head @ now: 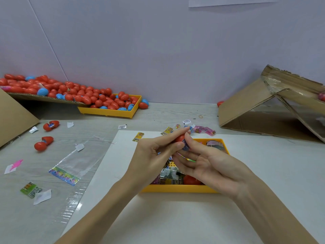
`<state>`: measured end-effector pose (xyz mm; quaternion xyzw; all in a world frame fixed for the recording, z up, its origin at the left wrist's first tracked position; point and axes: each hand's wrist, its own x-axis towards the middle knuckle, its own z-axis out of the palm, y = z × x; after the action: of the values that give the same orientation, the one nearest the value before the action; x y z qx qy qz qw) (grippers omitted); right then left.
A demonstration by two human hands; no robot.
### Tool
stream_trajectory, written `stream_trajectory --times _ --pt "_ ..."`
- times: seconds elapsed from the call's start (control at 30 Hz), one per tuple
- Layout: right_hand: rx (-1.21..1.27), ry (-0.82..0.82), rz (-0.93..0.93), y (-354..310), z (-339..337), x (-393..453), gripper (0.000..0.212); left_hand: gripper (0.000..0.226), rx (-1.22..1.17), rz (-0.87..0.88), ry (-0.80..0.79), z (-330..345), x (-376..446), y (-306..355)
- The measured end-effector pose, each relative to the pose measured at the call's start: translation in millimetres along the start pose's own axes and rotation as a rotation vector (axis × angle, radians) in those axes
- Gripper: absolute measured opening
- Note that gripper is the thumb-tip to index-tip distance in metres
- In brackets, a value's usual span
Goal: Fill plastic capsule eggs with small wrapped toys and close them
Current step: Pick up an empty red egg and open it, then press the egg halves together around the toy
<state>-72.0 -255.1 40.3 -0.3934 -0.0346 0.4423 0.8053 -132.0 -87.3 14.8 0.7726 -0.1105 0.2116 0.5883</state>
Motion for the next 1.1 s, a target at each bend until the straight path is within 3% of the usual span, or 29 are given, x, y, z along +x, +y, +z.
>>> stream_trajectory --times 0.23,0.4,0.47,0.67,0.73,0.9,1.0,1.1 --pt "-0.222 -0.018 -0.105 0 -6 3 0.040 0.041 -0.007 0.009 -0.026 -1 2 -1" --pt "-0.722 0.118 -0.379 2 -9 6 0.041 0.039 0.022 -0.027 -0.113 -9 8 0" --pt "-0.803 0.122 -0.419 1 -11 7 0.040 0.038 0.045 -0.026 -0.122 -12 9 -2" --pt "-0.746 -0.076 -0.199 -21 -22 10 0.032 0.044 0.116 0.008 -0.139 -11 9 -8" --pt "-0.595 -0.054 -0.199 -44 -21 13 0.039 0.048 0.084 -0.012 -0.098 -12 10 -8" --pt "0.261 0.045 -0.703 -146 -27 13 0.057 0.044 0.129 -0.045 0.181 -25 15 -7" --pt "0.152 0.187 -0.694 -160 -39 22 0.067 0.045 0.192 -0.085 0.219 -30 16 -9" --pt "-0.192 0.247 -0.545 -120 -54 29 0.039 0.040 0.229 -0.111 0.221 -31 16 -10"
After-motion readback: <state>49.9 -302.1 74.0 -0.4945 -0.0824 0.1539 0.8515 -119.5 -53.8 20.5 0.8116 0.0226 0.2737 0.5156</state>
